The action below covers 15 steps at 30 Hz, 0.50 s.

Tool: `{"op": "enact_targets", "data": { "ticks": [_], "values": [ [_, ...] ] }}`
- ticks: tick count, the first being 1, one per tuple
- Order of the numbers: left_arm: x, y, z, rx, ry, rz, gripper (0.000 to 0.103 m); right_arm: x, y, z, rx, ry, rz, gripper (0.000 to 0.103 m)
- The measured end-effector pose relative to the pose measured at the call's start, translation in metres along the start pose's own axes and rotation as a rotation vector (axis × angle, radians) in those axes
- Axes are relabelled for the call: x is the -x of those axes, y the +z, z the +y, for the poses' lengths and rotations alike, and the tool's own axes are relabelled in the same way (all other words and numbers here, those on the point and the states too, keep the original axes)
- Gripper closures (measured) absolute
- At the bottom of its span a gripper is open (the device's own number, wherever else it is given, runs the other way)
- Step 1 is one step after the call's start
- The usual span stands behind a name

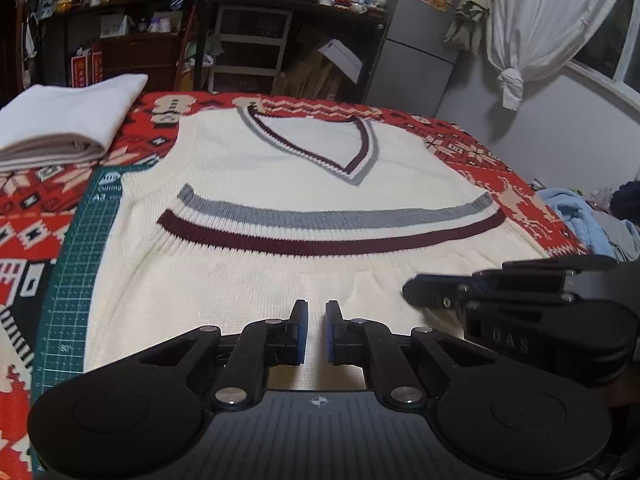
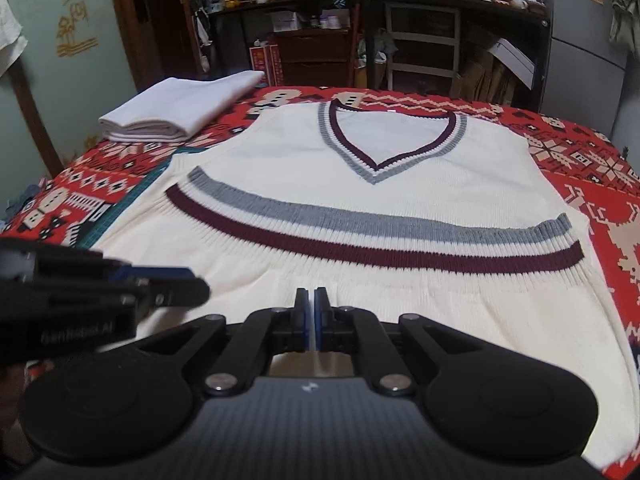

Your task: Fold clothes

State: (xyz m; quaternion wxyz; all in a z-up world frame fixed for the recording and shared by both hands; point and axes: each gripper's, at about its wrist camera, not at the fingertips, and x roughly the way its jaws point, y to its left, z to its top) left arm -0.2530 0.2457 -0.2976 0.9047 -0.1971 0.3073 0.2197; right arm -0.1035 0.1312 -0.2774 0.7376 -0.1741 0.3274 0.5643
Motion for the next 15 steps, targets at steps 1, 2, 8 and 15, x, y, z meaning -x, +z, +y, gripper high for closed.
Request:
{"op": "enact_targets", "data": {
  "ticks": [1,2,8,15],
  "values": [
    [0.002,-0.004,0.001,-0.005,-0.009,-0.014,0.093,0.000,0.001,0.000,-0.005,0.000,0.002,0.100],
    [0.004,-0.007,0.002,-0.020,-0.016,-0.026,0.093,0.002,0.000,0.001,-0.006,0.001,0.008,0.100],
    [0.006,-0.011,0.000,-0.043,-0.025,-0.053,0.093,0.041,-0.016,-0.012,-0.045,-0.027,0.002,0.099],
    [0.003,-0.013,0.000,-0.050,-0.034,-0.072,0.092,0.039,-0.017,-0.053,-0.133,-0.125,0.003,0.098]
  ]
}}
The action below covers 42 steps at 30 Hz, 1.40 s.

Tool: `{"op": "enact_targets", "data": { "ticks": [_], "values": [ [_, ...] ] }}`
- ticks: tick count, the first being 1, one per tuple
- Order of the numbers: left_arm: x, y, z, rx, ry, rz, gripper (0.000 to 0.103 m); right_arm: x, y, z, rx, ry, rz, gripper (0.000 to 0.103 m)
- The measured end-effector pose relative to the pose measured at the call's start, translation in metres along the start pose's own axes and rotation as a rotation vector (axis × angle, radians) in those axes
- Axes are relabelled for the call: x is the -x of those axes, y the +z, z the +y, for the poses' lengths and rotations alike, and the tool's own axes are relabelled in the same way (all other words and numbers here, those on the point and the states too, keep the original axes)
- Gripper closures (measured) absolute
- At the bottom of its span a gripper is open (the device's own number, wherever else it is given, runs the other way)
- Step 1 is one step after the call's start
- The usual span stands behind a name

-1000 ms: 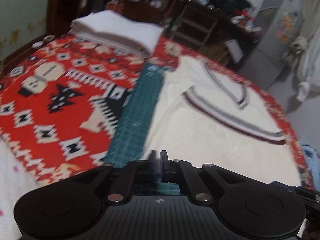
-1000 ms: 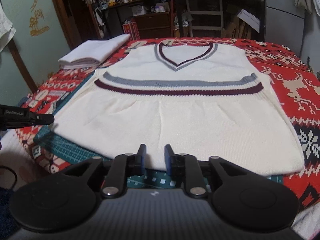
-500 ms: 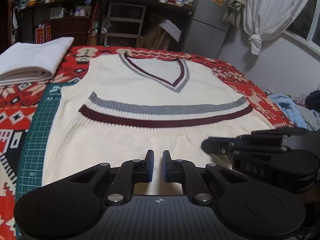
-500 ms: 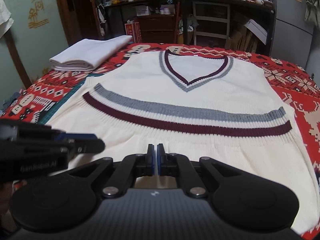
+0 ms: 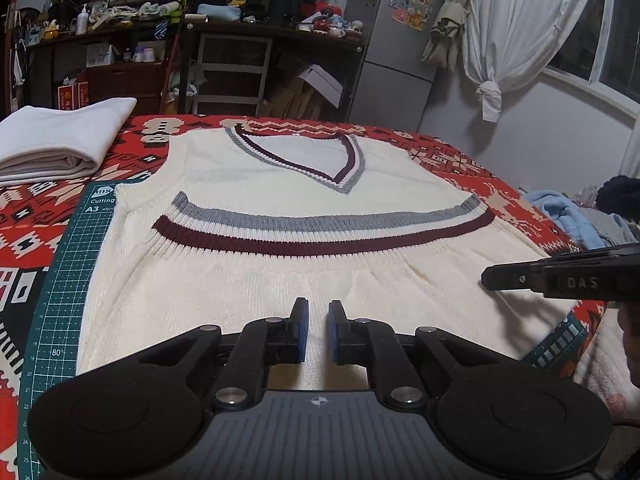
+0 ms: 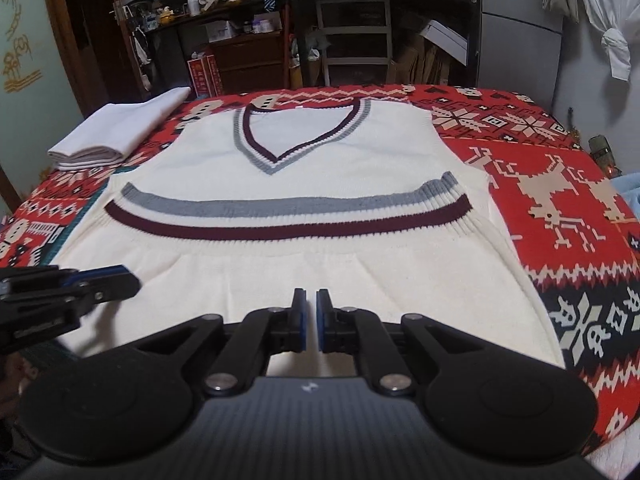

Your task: Fold clothes

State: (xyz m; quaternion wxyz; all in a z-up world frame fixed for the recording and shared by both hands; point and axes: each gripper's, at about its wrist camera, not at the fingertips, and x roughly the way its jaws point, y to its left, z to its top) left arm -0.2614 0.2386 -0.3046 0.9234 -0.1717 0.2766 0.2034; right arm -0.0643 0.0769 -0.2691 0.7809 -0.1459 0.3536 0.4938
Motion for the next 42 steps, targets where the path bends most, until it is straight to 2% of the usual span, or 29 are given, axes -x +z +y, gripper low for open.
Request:
{"op": "enact_targets", "data": {
  "ticks": [8,20,23,29,32,35,39,42],
  "values": [
    [0.001,-0.001,0.003,0.016,-0.015,-0.001,0.092,-0.028,0.019,0.003,-0.005,-0.002,-0.004,0.098],
    [0.001,-0.001,0.003,0.023,-0.015,0.001,0.092,0.033,-0.027,-0.008,-0.003,0.058,0.109,0.098],
    [0.001,-0.001,0.002,0.018,-0.013,0.001,0.092,0.028,-0.019,-0.010,0.009,0.045,0.096,0.098],
    [0.001,-0.002,0.000,0.002,-0.009,-0.004,0.092,-0.015,0.020,-0.023,0.013,-0.001,0.030,0.098],
    [0.002,-0.003,0.000,-0.006,-0.007,-0.005,0.092,-0.026,0.030,-0.029,0.012,-0.011,0.022,0.098],
    [0.002,-0.003,0.001,-0.005,-0.008,-0.003,0.092,-0.018,0.023,-0.034,0.020,-0.009,0.041,0.098],
    [0.002,-0.003,0.002,0.005,-0.012,-0.002,0.092,0.012,-0.005,-0.043,0.040,-0.001,0.068,0.098],
    [0.001,-0.003,0.002,0.008,-0.014,-0.002,0.092,0.031,-0.019,-0.053,0.010,0.002,0.075,0.098]
  ]
}}
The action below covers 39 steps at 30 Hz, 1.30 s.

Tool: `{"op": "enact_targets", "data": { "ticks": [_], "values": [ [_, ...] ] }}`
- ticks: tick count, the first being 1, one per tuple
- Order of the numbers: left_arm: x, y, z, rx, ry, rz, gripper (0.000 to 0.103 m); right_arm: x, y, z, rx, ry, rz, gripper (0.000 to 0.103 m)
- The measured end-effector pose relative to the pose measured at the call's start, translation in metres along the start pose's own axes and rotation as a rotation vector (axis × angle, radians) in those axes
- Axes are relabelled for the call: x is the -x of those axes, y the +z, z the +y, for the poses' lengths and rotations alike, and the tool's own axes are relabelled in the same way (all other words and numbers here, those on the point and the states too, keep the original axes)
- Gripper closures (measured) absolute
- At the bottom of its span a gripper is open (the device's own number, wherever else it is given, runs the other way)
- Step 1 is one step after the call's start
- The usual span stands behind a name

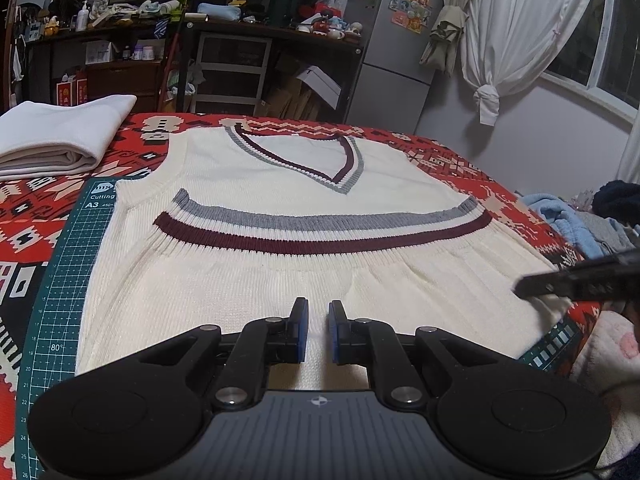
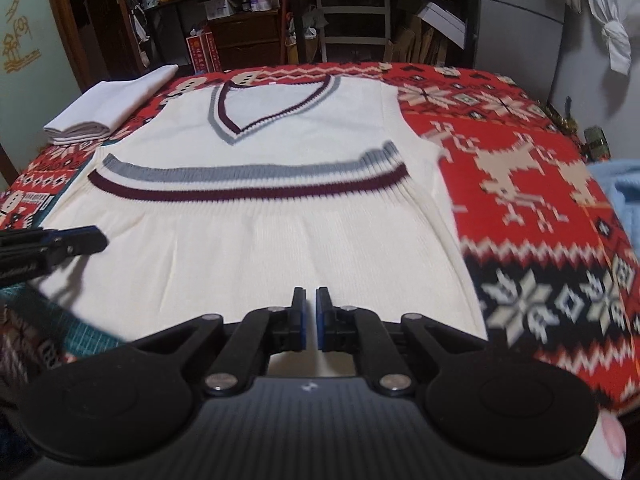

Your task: Fold clothes

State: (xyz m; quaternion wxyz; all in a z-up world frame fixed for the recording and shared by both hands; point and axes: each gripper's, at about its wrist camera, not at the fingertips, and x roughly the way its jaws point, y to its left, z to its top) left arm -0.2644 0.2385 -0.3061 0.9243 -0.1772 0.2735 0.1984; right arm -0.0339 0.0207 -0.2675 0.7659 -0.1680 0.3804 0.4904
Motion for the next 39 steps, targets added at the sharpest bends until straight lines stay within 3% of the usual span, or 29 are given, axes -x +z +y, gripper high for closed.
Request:
{"op": "enact_targets", "data": {
  "ticks": [5,12,15,22,26,33,39],
  "values": [
    [0.000,0.001,0.000,-0.002,0.000,0.000,0.092,-0.003,0.014,-0.003,-0.010,-0.001,-0.036,0.098],
    [0.000,0.000,0.000,-0.004,0.002,-0.001,0.092,-0.048,0.054,0.007,0.004,-0.007,-0.065,0.102],
    [0.001,0.000,0.000,-0.003,0.001,0.000,0.092,-0.044,0.044,-0.001,-0.011,-0.011,-0.038,0.103],
    [0.001,0.000,0.000,0.001,0.000,0.001,0.092,0.009,-0.004,-0.027,-0.069,0.000,0.016,0.103],
    [0.001,0.000,-0.001,-0.001,0.001,0.001,0.092,0.006,0.013,-0.034,-0.086,-0.004,-0.019,0.102],
    [0.001,0.000,-0.001,-0.008,0.003,0.000,0.092,-0.045,0.060,-0.022,-0.070,-0.014,-0.068,0.102],
    [0.001,-0.001,0.000,-0.003,0.000,0.001,0.092,-0.020,0.026,-0.036,-0.060,-0.045,-0.013,0.103]
  ]
}}
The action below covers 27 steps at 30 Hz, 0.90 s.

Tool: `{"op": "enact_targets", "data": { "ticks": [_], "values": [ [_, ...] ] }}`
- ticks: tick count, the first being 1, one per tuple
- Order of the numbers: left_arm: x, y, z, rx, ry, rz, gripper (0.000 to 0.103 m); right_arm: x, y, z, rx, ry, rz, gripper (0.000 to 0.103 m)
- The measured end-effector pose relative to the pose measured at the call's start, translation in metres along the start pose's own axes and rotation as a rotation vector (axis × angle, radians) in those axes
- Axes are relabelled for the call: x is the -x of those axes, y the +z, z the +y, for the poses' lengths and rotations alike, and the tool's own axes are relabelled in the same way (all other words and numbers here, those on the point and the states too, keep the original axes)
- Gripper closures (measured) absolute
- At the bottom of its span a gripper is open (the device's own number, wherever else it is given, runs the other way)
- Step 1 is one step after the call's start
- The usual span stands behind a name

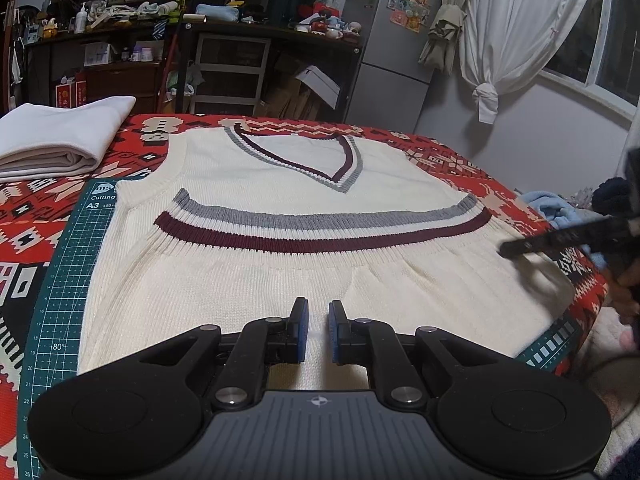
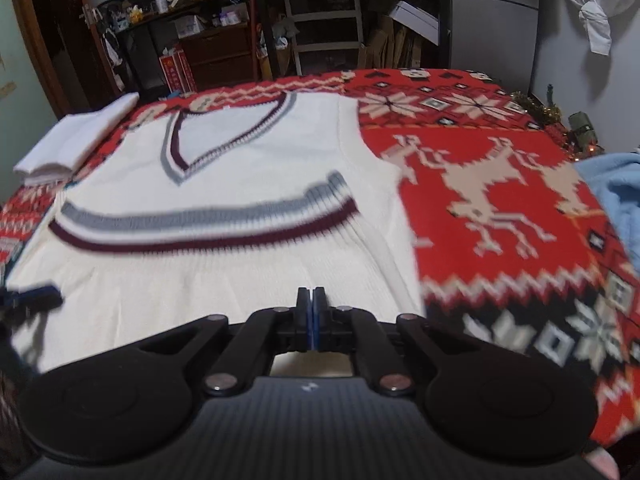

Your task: Fold clothes

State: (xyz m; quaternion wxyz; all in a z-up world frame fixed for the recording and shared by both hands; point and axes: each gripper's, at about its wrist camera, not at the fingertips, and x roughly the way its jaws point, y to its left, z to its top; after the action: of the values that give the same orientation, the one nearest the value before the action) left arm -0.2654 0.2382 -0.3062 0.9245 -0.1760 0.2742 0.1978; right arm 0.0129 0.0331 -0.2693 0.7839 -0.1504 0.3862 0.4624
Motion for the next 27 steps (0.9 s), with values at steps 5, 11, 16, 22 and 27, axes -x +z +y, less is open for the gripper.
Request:
{"op": "enact_targets", "data": {
  "ticks": [5,11,16,22,27],
  "values": [
    [-0.001,0.000,0.001,0.012,-0.003,0.002,0.092,0.037,-0.029,-0.022,-0.065,-0.015,0.036,0.102],
    [-0.001,0.001,0.002,0.015,-0.007,0.003,0.092,0.025,0.006,-0.012,-0.069,0.004,-0.037,0.101],
    [0.000,0.000,0.000,0.002,0.000,0.002,0.092,-0.016,0.035,0.003,-0.074,0.014,-0.056,0.101],
    [0.001,-0.001,0.000,-0.002,-0.002,0.002,0.092,-0.010,0.012,-0.008,-0.085,-0.030,-0.017,0.102],
    [0.001,-0.001,0.001,0.004,-0.004,0.002,0.092,0.036,-0.030,-0.029,-0.127,-0.094,0.004,0.102]
  ]
}}
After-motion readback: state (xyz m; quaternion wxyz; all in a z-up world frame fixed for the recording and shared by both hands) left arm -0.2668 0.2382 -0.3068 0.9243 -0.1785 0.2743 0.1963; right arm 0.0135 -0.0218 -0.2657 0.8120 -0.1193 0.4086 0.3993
